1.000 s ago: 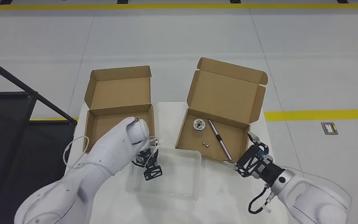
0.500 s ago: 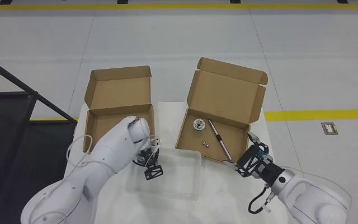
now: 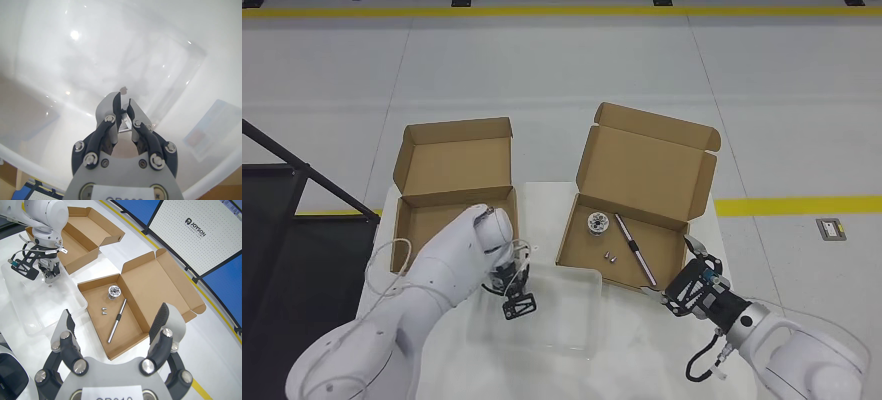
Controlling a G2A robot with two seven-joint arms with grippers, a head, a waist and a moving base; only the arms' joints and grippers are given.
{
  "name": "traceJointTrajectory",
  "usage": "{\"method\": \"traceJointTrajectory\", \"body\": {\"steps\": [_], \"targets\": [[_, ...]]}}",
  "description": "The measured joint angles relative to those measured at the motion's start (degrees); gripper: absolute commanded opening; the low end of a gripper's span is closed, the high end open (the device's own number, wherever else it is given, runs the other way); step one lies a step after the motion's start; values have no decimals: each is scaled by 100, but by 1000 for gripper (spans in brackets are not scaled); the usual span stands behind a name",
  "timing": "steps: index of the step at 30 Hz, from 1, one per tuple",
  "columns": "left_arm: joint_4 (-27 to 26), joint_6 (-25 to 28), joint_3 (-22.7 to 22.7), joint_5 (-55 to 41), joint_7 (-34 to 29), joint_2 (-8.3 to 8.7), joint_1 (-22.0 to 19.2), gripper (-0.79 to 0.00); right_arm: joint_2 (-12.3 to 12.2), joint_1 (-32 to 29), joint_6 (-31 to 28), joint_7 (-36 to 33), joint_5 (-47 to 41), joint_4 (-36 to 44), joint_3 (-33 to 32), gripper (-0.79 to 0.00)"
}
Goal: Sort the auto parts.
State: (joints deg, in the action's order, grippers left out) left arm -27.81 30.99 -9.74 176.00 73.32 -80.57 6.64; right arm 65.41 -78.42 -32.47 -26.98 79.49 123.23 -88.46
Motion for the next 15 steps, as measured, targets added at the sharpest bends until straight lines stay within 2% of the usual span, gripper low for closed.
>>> {"method": "traceJointTrajectory", "body": {"steps": [5,8,11,15], "targets": [[-202,-188,0,-97,188,70,-225,-785,0,0,0,0,0,0,0,0],[-480,-232,0,-340,232,182,-357,-785,0,0,0,0,0,0,0,0],[-909,-183,0,-619,183,370,-447,-785,0,0,0,0,0,0,0,0],[-1754,-10,0,-1091,10,775,-507,-785,0,0,0,0,0,0,0,0]]}}
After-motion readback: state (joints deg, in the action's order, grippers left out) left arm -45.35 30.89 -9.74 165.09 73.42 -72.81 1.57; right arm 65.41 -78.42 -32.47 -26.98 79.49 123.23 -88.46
